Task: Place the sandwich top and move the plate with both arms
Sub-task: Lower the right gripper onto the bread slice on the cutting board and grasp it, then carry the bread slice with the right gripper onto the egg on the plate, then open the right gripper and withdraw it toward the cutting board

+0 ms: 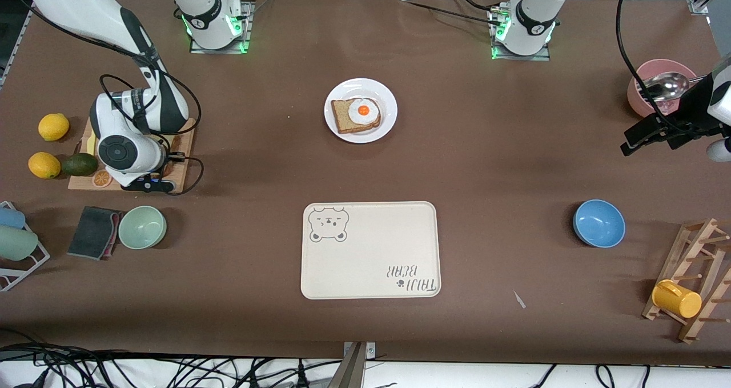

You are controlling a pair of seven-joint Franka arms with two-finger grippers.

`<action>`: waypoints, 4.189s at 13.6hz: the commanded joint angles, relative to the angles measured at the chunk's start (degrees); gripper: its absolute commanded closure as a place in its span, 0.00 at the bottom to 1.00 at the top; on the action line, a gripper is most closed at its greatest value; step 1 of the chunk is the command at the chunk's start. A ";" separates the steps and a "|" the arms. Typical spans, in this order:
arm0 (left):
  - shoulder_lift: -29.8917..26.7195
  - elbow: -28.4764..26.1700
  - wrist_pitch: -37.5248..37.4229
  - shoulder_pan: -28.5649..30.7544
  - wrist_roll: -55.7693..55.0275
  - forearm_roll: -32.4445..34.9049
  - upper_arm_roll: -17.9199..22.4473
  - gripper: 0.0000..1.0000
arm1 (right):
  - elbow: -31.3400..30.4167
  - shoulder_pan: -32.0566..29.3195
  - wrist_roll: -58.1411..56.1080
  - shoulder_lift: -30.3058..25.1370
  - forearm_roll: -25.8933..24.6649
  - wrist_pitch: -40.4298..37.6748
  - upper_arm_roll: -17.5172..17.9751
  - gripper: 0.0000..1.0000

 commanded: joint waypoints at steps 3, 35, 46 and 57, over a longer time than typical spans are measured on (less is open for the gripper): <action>0.31 1.43 -1.25 0.22 -0.21 -1.31 0.05 0.00 | 1.61 -0.03 0.69 1.13 -0.80 -1.87 0.59 1.00; 0.40 1.43 -1.16 0.31 0.22 -1.22 0.05 0.00 | 32.47 43.54 55.50 7.81 32.07 -29.49 1.03 1.00; 0.40 1.43 -1.16 0.40 0.22 -1.22 0.13 0.00 | 37.48 52.44 67.84 16.16 31.19 -18.07 0.94 1.00; 0.40 1.43 -1.16 0.40 0.05 -1.22 0.13 0.00 | 40.46 49.90 65.83 15.29 30.93 -20.51 -0.90 0.00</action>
